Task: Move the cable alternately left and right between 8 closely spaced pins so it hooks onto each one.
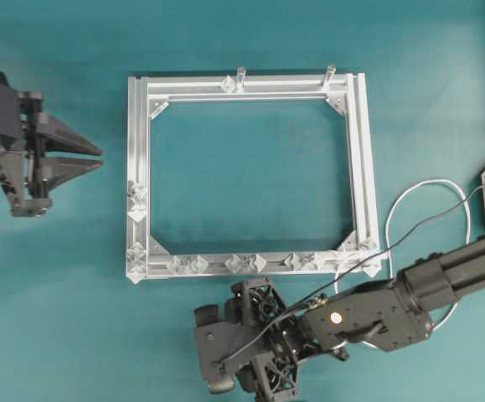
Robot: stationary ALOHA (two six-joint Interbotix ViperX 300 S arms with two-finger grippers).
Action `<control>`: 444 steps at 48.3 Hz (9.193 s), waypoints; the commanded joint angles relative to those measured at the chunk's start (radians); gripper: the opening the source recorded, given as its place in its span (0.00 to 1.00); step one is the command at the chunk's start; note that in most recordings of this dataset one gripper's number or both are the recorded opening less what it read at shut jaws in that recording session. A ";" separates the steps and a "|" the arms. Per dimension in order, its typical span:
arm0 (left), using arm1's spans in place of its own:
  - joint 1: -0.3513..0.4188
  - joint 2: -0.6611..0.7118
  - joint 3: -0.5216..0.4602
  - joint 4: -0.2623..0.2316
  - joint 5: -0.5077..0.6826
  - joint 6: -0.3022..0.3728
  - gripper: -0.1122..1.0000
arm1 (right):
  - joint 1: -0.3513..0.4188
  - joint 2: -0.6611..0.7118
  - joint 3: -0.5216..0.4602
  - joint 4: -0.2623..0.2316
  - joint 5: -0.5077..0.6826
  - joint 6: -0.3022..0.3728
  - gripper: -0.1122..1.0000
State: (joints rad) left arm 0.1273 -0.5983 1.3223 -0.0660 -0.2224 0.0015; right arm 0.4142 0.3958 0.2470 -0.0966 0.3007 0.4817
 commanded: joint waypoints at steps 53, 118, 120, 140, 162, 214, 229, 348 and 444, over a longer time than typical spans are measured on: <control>0.095 -0.712 0.167 0.003 0.284 -0.003 0.44 | 0.002 -0.037 -0.064 -0.029 0.138 0.002 0.24; 0.095 -0.762 0.110 0.003 0.388 -0.003 0.44 | 0.041 -0.555 0.359 -0.140 0.397 0.535 0.24; 0.095 -0.762 0.110 0.003 0.388 -0.003 0.44 | 0.043 -0.560 0.362 -0.155 0.411 0.574 0.24; 0.095 -0.762 0.095 0.003 0.408 -0.002 0.44 | 0.012 -0.558 0.359 -0.232 0.448 0.868 0.24; 0.095 -0.762 0.097 0.003 0.408 -0.005 0.44 | -0.008 -0.552 0.367 -0.253 0.449 1.121 0.24; 0.095 -0.762 0.097 0.003 0.408 -0.005 0.44 | -0.046 -0.480 0.365 -0.255 0.446 1.381 0.24; 0.095 -0.762 0.097 0.003 0.408 -0.005 0.44 | -0.046 -0.472 0.365 -0.255 0.449 1.390 0.24; 0.095 -0.762 0.097 0.003 0.408 -0.005 0.44 | -0.262 -0.282 0.143 -0.396 0.426 1.278 0.24; 0.095 -0.762 0.097 0.003 0.408 -0.005 0.44 | -0.037 -0.270 0.104 -0.359 0.500 1.526 0.24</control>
State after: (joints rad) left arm 0.2178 -1.3683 1.4419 -0.0660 0.1902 0.0000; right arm 0.3743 0.1396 0.3682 -0.4541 0.7931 2.0064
